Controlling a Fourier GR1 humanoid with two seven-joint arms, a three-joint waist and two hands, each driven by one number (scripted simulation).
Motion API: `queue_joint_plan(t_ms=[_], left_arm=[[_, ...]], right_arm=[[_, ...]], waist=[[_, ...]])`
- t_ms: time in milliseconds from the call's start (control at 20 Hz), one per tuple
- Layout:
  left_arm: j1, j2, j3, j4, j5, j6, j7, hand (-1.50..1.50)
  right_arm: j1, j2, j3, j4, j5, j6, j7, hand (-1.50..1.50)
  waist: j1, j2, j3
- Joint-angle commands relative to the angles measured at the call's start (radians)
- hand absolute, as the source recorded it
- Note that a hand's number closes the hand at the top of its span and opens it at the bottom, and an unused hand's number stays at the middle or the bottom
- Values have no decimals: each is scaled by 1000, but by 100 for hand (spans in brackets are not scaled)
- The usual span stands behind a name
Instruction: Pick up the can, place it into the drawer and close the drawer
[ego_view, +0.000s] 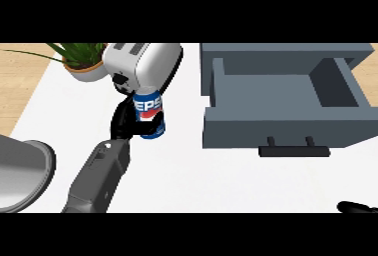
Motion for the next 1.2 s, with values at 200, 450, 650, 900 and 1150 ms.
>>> queue_joint_plan(t_ms=[200,450,650,900,1150], left_arm=[[-153,-14,-98,-149,17,57,203,150],[-218,-14,-138,-194,55,114,277,150],[-258,-13,-144,-242,76,122,327,150],[-258,-13,-178,-289,56,151,383,150],[-272,-13,-201,-338,47,202,447,150]], right_arm=[[16,-13,-23,-26,-21,7,21,-150],[-21,-24,-22,4,-20,3,24,-150],[-29,-10,10,-3,-5,1,25,-150],[-36,-20,-3,6,-5,-3,38,-150],[-46,-14,24,29,-6,9,31,-150]], waist=[[-4,-12,3],[-17,-13,3],[-27,-16,3],[-46,-19,4],[-69,-19,6]])
